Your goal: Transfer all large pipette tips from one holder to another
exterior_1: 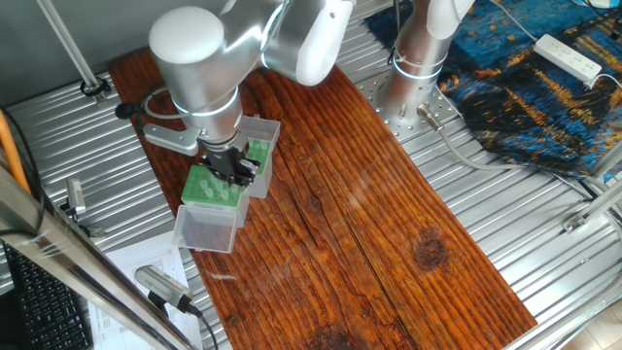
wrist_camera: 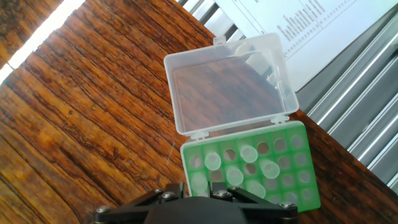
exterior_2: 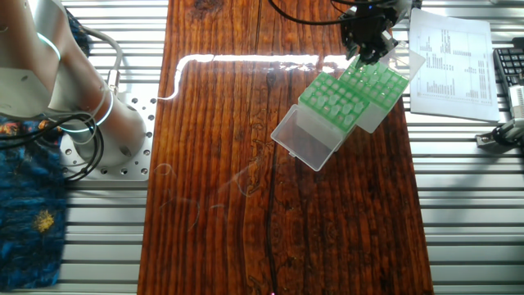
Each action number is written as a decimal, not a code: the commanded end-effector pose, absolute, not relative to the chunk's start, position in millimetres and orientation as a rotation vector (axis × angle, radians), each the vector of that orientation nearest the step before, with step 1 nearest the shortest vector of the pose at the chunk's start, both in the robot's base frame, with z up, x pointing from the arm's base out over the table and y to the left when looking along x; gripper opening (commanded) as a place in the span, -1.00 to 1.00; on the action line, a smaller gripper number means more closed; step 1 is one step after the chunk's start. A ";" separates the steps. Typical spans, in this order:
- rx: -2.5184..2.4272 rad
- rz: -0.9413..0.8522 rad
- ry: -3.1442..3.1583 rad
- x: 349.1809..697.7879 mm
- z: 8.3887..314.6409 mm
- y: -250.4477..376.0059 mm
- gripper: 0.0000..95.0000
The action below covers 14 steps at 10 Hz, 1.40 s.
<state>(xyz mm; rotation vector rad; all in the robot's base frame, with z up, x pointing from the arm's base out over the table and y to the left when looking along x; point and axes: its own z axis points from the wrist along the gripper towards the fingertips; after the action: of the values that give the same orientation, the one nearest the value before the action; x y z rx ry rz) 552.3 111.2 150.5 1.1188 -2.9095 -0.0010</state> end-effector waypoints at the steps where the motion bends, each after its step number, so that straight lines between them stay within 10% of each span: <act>1: 1.118 0.000 -2.911 552.3 150.4 110.7 -0.60; 3: 1.110 0.005 -2.913 552.5 150.3 110.8 -1.00; 14: 1.137 0.008 -2.896 557.5 169.9 109.5 -1.00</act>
<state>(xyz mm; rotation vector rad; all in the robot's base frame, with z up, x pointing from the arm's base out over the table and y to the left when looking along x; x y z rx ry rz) 557.8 110.4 170.5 1.1382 -2.8939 0.0057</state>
